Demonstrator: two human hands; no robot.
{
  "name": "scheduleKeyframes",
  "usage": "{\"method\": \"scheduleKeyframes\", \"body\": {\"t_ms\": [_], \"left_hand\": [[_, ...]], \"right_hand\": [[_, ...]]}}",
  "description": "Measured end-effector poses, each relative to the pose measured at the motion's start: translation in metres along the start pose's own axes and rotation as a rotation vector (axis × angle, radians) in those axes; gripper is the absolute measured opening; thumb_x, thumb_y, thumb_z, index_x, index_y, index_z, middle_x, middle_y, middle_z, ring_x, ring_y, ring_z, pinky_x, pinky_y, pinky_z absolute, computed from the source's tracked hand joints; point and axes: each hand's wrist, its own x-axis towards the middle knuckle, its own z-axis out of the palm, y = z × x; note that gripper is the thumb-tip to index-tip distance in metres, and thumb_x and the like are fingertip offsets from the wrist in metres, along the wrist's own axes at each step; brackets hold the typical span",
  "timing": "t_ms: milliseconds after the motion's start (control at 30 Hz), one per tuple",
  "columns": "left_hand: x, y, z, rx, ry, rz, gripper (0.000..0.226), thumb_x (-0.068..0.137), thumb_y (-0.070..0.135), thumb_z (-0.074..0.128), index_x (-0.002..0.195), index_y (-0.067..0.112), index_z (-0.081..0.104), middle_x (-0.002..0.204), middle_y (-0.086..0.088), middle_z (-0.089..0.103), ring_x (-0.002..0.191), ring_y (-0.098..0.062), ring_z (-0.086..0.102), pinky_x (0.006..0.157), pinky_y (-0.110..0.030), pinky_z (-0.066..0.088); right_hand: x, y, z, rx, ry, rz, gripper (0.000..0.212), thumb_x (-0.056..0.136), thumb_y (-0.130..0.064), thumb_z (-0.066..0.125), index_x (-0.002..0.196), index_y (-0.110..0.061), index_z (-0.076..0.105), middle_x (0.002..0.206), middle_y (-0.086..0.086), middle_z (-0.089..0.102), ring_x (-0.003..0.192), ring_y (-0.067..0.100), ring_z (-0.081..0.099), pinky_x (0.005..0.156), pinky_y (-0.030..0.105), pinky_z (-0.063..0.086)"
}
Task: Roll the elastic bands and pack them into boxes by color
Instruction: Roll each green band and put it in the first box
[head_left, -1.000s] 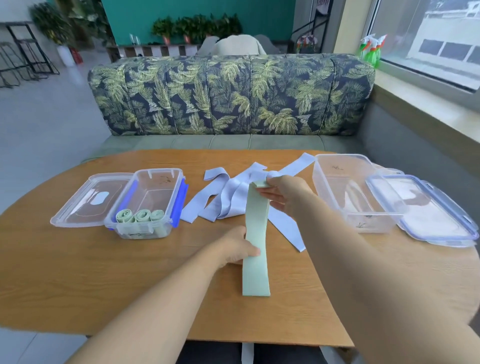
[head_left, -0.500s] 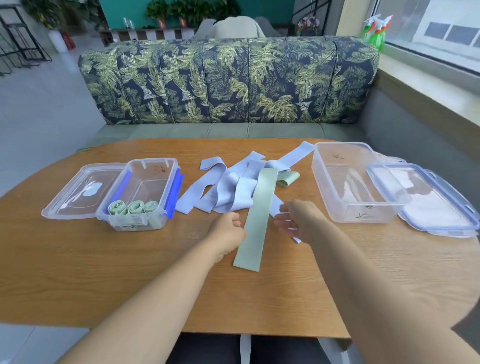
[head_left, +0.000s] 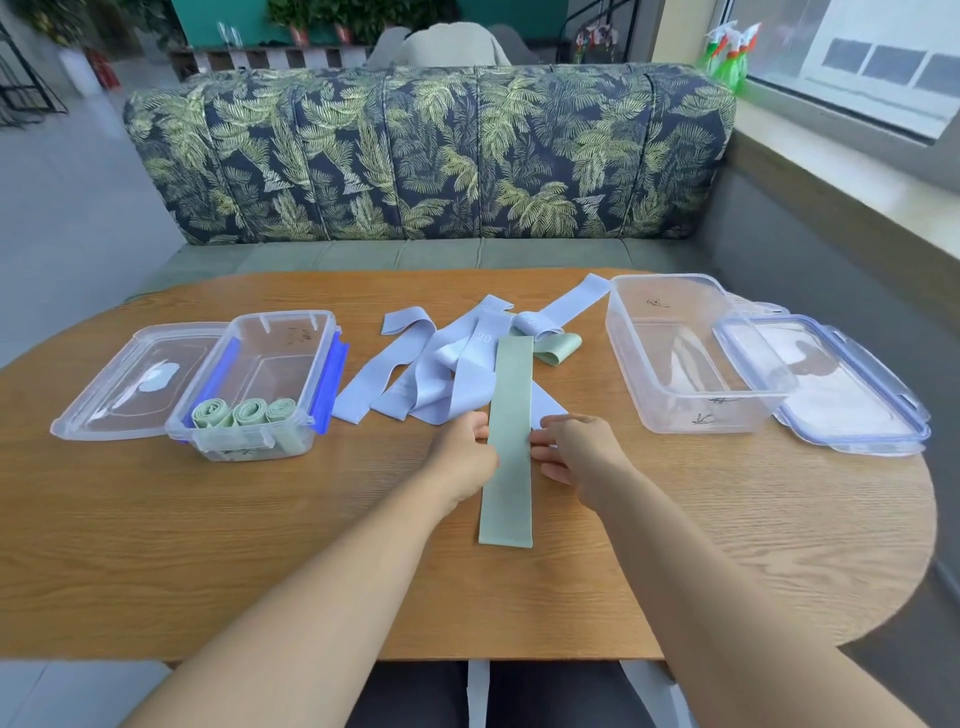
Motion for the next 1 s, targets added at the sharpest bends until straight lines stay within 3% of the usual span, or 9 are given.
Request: {"method": "scheduleKeyframes", "body": {"t_ms": [67,100,167,267,433,500,633,767,1000], "left_hand": [[0.000,-0.003,0.000,0.007,0.010,-0.007,0.058,0.088,-0.008,0.050,0.144,0.007,0.040,0.138,-0.006,0.051,0.109,-0.010,0.049,0.078,-0.020,0.040],[-0.001,-0.003,-0.001,0.010,0.014,-0.010,0.058,0.089,-0.007,0.051,0.144,0.007,0.040,0.137,-0.006,0.052,0.111,-0.011,0.049,0.080,-0.020,0.039],[-0.003,-0.004,-0.002,0.015,0.023,0.000,0.058,0.089,-0.006,0.052,0.143,0.008,0.041,0.137,-0.006,0.053,0.115,-0.013,0.051,0.082,-0.020,0.039],[-0.008,-0.006,-0.005,0.035,0.035,0.033,0.053,0.088,-0.003,0.056,0.139,0.009,0.047,0.133,-0.005,0.055,0.122,-0.014,0.052,0.086,-0.020,0.040],[-0.023,-0.020,-0.017,0.064,0.068,0.107,0.018,0.088,0.008,0.065,0.103,0.017,0.068,0.106,0.002,0.069,0.097,-0.010,0.063,0.086,-0.021,0.048],[-0.031,-0.026,-0.021,0.052,0.095,0.132,0.013,0.087,0.009,0.066,0.087,0.022,0.068,0.093,0.006,0.070,0.087,-0.009,0.063,0.081,-0.021,0.049],[-0.050,-0.037,-0.021,0.061,0.102,0.172,0.012,0.085,0.015,0.070,0.079,0.024,0.069,0.084,0.008,0.071,0.077,-0.007,0.061,0.075,-0.020,0.049],[-0.066,-0.045,-0.017,0.118,0.050,0.215,0.009,0.083,0.017,0.074,0.077,0.022,0.070,0.074,0.011,0.068,0.067,-0.002,0.057,0.065,-0.016,0.046],[-0.076,-0.056,-0.016,0.280,-0.037,0.339,0.016,0.078,0.017,0.079,0.078,0.030,0.070,0.090,0.006,0.064,0.083,-0.008,0.063,0.083,-0.029,0.053]], "right_hand": [[0.000,0.000,-0.002,0.007,-0.021,0.029,0.037,0.098,0.002,0.038,0.130,0.006,0.055,0.109,0.017,0.068,0.072,0.016,0.053,0.087,0.030,0.054],[0.000,0.000,-0.003,-0.004,-0.022,0.026,0.038,0.097,0.001,0.039,0.132,0.006,0.054,0.100,0.015,0.068,0.071,0.015,0.053,0.088,0.030,0.054],[-0.002,0.005,-0.007,-0.088,-0.013,-0.072,0.031,0.095,0.001,0.047,0.122,-0.001,0.062,0.086,0.008,0.067,0.070,0.015,0.059,0.073,0.025,0.054],[-0.005,0.017,-0.017,-0.248,0.004,-0.314,0.022,0.088,-0.001,0.058,0.107,-0.010,0.066,0.085,0.005,0.069,0.070,0.015,0.062,0.068,0.028,0.054],[-0.029,0.038,-0.028,-0.465,-0.083,-0.583,0.015,0.085,-0.005,0.066,0.088,-0.017,0.074,0.083,-0.010,0.072,0.066,-0.005,0.061,0.067,0.014,0.047],[-0.041,0.049,-0.031,-0.556,-0.113,-0.641,0.013,0.085,-0.009,0.069,0.086,-0.020,0.075,0.081,-0.014,0.071,0.068,-0.007,0.060,0.072,0.016,0.050],[-0.053,0.066,-0.030,-0.818,-0.131,-0.787,0.007,0.082,-0.018,0.073,0.087,-0.023,0.076,0.078,-0.020,0.062,0.073,-0.001,0.056,0.073,0.023,0.049],[-0.055,0.074,-0.030,-0.994,-0.140,-0.879,0.015,0.084,-0.022,0.072,0.099,-0.022,0.075,0.085,-0.020,0.050,0.076,0.001,0.053,0.069,0.016,0.041],[-0.052,0.082,-0.031,-1.103,-0.114,-1.007,0.015,0.087,-0.015,0.067,0.097,-0.014,0.077,0.096,-0.004,0.061,0.091,0.018,0.060,0.073,0.031,0.048]]}}
